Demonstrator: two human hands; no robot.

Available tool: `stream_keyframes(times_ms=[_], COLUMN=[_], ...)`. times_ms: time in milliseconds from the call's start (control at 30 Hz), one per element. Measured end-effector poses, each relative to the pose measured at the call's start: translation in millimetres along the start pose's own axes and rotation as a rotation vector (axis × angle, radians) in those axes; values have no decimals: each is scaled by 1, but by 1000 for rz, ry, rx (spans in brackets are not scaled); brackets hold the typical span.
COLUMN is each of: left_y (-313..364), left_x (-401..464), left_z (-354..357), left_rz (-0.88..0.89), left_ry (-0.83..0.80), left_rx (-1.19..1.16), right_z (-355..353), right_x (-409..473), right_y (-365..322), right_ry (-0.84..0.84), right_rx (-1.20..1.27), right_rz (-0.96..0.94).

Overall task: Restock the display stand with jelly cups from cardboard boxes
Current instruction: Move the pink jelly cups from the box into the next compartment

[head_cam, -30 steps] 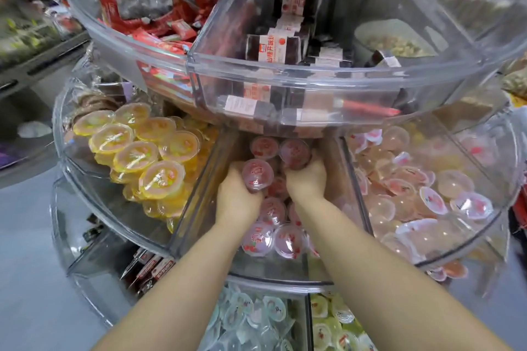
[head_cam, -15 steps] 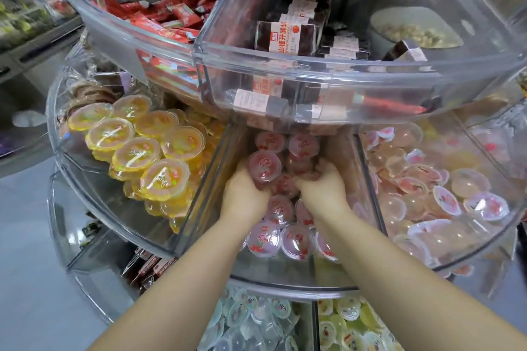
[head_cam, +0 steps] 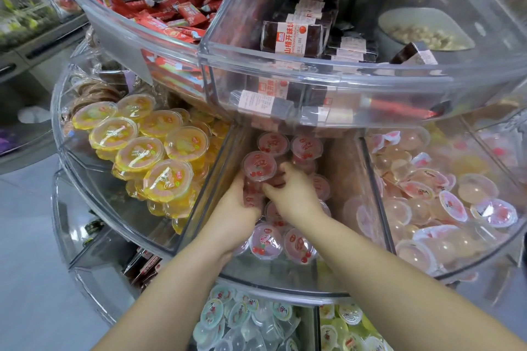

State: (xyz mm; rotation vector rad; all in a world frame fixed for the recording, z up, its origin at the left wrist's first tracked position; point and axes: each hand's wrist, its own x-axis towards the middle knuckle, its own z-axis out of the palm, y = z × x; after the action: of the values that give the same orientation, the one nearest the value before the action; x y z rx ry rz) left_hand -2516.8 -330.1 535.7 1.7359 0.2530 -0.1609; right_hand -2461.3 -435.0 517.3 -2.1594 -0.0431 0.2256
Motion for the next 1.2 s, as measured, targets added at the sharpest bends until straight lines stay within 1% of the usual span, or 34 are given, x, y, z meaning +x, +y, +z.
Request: stream_keyframes(times_ms=[67, 100, 200, 233, 400, 533, 667, 767, 833, 900, 967, 1033, 1067, 1133, 1200], left_y=[2, 2, 1, 1, 2, -1, -1, 6, 10, 14, 14, 7, 1, -18, -48], left_x=[0, 0, -1, 0, 1, 0, -3, -14, -27, -45, -67, -92, -105, -131, -157], left_z=[1, 2, 2, 2, 0, -1, -5, -8, -12, -20, -33, -49, -57, -78, -101], left_rz=[-6, -9, -8, -8, -22, -44, -57, -39, -21, 19, 128, 231, 252, 255, 217], left_ry=[5, 11, 3, -5, -38, -50, -53, -41, -20, -7, 44, 169, 245, 386, 506], left_rx=[15, 18, 29, 32, 40, 31, -13, -76, -117, -124, -135, -159, -162, -152, -141], right_z=[-5, -10, -22, -25, -30, -26, -24, -26, -29, -35, -39, -32, -23, 4, 41], right_x=[-1, -1, -3, -2, 22, 34, 35, 33, 22, 2, -26, -56, -72, -104, -137], right_y=[4, 8, 16, 17, 15, 21, 27, 23, 15, 7, -7, -24, -34, -53, -69], right_ry=[-16, 6, 148, 185, 288, 317, 349, 322, 277, 219, 150, 80, 38, -63, -208], right_rx=[35, 81, 404, 457, 260, 116, 76, 65, 126, 291, 492, 654, 692, 686, 644], right_rz=[41, 83, 276, 307, 221, 227, 262, 280, 294, 304, 323, 320, 284, 162, 37])
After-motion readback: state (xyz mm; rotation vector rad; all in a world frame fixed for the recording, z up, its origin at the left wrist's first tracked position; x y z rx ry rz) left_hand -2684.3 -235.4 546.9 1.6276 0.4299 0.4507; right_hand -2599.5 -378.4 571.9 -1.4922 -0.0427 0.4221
